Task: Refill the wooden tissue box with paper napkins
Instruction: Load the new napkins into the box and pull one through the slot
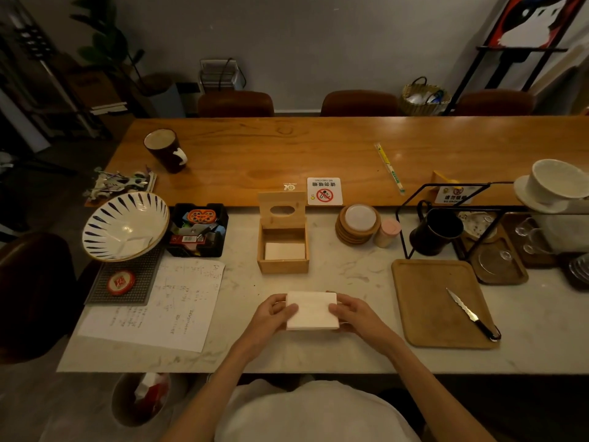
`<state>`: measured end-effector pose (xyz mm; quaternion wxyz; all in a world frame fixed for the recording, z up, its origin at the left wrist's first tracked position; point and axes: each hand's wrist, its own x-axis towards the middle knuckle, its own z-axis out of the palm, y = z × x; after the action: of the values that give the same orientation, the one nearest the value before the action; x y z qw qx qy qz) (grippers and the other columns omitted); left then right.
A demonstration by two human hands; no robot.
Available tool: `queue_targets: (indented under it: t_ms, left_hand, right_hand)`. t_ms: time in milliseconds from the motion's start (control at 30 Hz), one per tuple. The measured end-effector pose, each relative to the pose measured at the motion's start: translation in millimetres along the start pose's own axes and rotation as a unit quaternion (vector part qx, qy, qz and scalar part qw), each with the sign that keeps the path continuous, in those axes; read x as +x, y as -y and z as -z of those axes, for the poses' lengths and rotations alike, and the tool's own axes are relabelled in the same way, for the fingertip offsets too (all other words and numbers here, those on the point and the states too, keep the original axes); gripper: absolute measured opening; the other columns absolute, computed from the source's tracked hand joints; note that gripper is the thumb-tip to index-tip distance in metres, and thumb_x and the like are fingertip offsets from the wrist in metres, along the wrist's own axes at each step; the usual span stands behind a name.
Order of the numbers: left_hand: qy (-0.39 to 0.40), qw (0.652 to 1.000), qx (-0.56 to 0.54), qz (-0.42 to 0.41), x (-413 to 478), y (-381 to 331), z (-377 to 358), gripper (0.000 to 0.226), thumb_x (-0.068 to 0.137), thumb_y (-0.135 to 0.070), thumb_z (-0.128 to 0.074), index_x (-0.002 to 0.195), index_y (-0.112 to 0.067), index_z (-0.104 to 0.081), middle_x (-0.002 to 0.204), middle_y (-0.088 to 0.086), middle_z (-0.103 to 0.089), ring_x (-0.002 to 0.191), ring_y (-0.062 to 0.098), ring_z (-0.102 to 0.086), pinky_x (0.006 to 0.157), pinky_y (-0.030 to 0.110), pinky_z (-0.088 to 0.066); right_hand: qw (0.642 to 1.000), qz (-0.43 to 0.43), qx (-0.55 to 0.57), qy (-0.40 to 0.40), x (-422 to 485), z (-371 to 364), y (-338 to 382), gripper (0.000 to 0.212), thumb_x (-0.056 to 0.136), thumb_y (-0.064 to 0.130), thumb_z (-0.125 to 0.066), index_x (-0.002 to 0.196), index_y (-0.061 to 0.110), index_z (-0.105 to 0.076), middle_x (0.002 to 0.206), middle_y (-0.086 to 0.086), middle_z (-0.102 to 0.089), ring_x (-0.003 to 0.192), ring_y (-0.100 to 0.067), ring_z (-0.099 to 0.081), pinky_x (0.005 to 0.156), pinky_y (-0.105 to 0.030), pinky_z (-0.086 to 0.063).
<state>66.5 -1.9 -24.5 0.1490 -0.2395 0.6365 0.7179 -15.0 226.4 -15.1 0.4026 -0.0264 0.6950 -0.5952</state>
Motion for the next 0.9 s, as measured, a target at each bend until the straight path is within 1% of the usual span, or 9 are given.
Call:
queue_targets:
  t_ms: [67,233,333,400,467,533,733,800,900]
  left_hand:
    - [0.006,1.0,-0.002,0.003,0.8,-4.3,-3.1,0.04,0.088,-0.031,-0.069,0.123,-0.018,-0.055,0.121,0.005,-0.068,0.108,0.02,-0.068,0.094,0.039,-0.056]
    - [0.03,0.999,0.017,0.0,3.0,-9.8,-7.7,0.041,0.088,-0.035,-0.068,0.122,-0.02,-0.05,0.114,0.007,-0.072,0.107,0.024,-0.068,0.096,0.042,-0.055]
    - [0.036,0.999,0.022,-0.005,2.2,-11.9,-9.2,0.037,0.09,-0.028,-0.066,0.122,-0.018,-0.049,0.114,0.008,-0.071,0.107,0.024,-0.068,0.094,0.039,-0.056]
    - [0.046,0.997,0.051,-0.023,0.4,-14.6,-9.6,0.032,0.091,-0.022,-0.065,0.119,-0.018,-0.05,0.114,0.01,-0.07,0.105,0.024,-0.067,0.089,0.035,-0.056]
    - [0.065,0.99,0.112,-0.049,-1.0,-17.8,-10.2,0.028,0.091,-0.021,-0.065,0.115,-0.024,-0.051,0.114,0.01,-0.067,0.103,0.023,-0.065,0.088,0.035,-0.054]
    - [0.083,0.978,0.179,-0.067,-2.8,-24.3,-10.8,0.026,0.09,-0.025,-0.063,0.111,-0.034,-0.051,0.113,0.005,-0.065,0.104,0.022,-0.063,0.09,0.038,-0.055]
    - [0.082,0.955,0.263,-0.11,-3.9,-47.8,-8.5,0.024,0.093,-0.028,-0.059,0.112,-0.038,-0.047,0.115,0.0,-0.063,0.1,0.017,-0.062,0.087,0.038,-0.056]
    - [0.092,0.949,0.275,-0.12,-3.6,-52.7,-4.9,0.025,0.093,-0.028,-0.058,0.114,-0.036,-0.047,0.113,0.001,-0.063,0.098,0.018,-0.062,0.086,0.038,-0.055]
    - [0.102,0.944,0.291,-0.118,-1.8,-57.3,2.3,0.025,0.093,-0.035,-0.057,0.115,-0.04,-0.048,0.112,-0.002,-0.064,0.097,0.015,-0.062,0.085,0.036,-0.054]
  right_hand:
    - [1.0,-0.014,0.006,0.003,1.0,1.1,-0.5,0.039,0.096,0.025,-0.057,0.134,0.017,-0.055,0.119,-0.005,-0.068,0.108,-0.022,-0.066,0.092,-0.043,-0.056]
    - [0.999,-0.027,0.023,0.035,2.8,3.4,-0.3,0.054,0.09,0.031,-0.065,0.141,0.025,-0.046,0.13,-0.002,-0.06,0.116,-0.022,-0.06,0.09,-0.037,-0.057]
    - [0.999,-0.029,0.011,0.034,4.4,7.0,0.1,0.059,0.087,0.027,-0.07,0.14,0.027,-0.044,0.132,-0.004,-0.06,0.115,-0.021,-0.061,0.095,-0.041,-0.054]
    - [0.996,-0.019,-0.055,0.067,2.9,9.7,4.6,0.076,0.083,0.025,-0.074,0.147,0.033,-0.032,0.139,-0.001,-0.05,0.119,-0.02,-0.057,0.1,-0.037,-0.051]
    - [0.979,0.013,-0.185,0.084,1.6,10.4,14.2,0.094,0.081,0.028,-0.076,0.152,0.037,-0.015,0.143,0.005,-0.039,0.125,-0.015,-0.047,0.102,-0.029,-0.046]
    - [0.946,0.058,-0.305,0.092,3.4,7.4,27.4,0.093,0.082,0.036,-0.073,0.153,0.038,-0.011,0.147,0.009,-0.037,0.13,-0.013,-0.039,0.109,-0.031,-0.036]
    - [0.859,0.065,-0.496,0.109,17.9,-3.8,60.3,0.072,0.085,0.047,-0.064,0.148,0.036,-0.031,0.145,0.005,-0.049,0.127,-0.017,-0.047,0.103,-0.034,-0.039]
    - [0.855,0.077,-0.5,0.109,21.0,-11.0,66.6,0.063,0.086,0.045,-0.064,0.144,0.031,-0.041,0.139,0.004,-0.054,0.119,-0.017,-0.052,0.098,-0.033,-0.042]
    - [0.889,0.074,-0.441,0.104,25.9,-14.5,72.7,0.045,0.087,0.035,-0.066,0.13,0.026,-0.057,0.123,0.002,-0.064,0.104,-0.014,-0.057,0.093,-0.034,-0.048]
